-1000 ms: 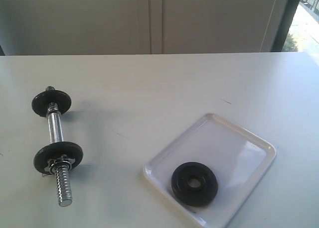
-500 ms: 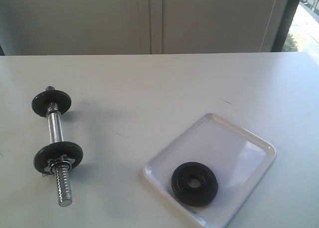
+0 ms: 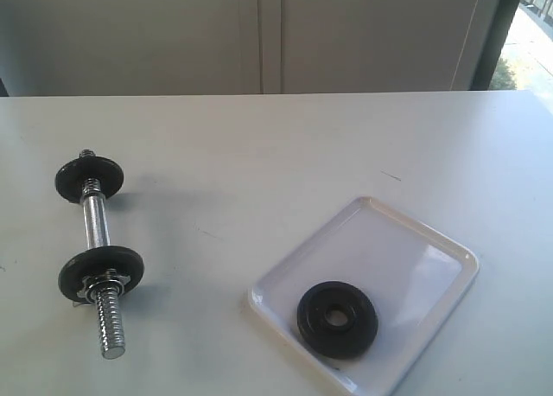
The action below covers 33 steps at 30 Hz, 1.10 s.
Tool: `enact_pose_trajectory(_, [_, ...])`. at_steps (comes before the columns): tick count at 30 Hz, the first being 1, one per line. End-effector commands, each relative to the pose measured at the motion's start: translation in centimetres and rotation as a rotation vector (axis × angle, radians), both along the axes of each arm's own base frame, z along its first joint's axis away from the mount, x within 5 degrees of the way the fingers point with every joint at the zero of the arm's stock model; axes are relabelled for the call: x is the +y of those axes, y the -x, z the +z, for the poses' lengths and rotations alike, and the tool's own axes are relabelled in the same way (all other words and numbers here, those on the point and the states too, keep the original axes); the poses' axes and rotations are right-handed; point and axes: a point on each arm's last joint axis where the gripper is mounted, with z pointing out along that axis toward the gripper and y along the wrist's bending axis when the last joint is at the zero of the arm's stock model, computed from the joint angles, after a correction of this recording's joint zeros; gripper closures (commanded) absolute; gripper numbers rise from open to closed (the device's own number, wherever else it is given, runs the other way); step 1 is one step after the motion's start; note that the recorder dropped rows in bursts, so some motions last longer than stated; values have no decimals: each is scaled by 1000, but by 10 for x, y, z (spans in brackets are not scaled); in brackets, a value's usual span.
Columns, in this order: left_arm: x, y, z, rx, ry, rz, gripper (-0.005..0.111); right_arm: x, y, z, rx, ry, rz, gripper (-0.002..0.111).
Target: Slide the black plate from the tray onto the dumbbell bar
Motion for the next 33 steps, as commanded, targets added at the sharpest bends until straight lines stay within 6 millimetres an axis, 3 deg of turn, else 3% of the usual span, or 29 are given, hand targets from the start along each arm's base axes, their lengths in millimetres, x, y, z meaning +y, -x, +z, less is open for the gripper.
enact_pose_trajectory(1, [-1, 7, 6, -89, 14, -39, 107, 0, 0, -1, -8, -4, 0, 108])
enact_pose_trajectory(9, [-1, 2, 4, -15, 2, -15, 107, 0, 0, -1, -8, -4, 0, 108])
enact_pose_trajectory(20, [-1, -41, 18, 535, 0, -18, 107, 0, 0, -1, -8, -4, 0, 108])
enact_pose_trajectory(24, [-2, -65, 7, 862, -2, -19, 107, 0, 0, -1, -8, -4, 0, 108])
enact_pose_trajectory(28, [-2, -91, -17, 1186, -31, -8, 107, 0, 0, -1, -8, -4, 0, 108])
enact_pose_trajectory(33, [-3, -111, -32, 1296, -52, -5, 107, 0, 0, -1, -8, -4, 0, 108])
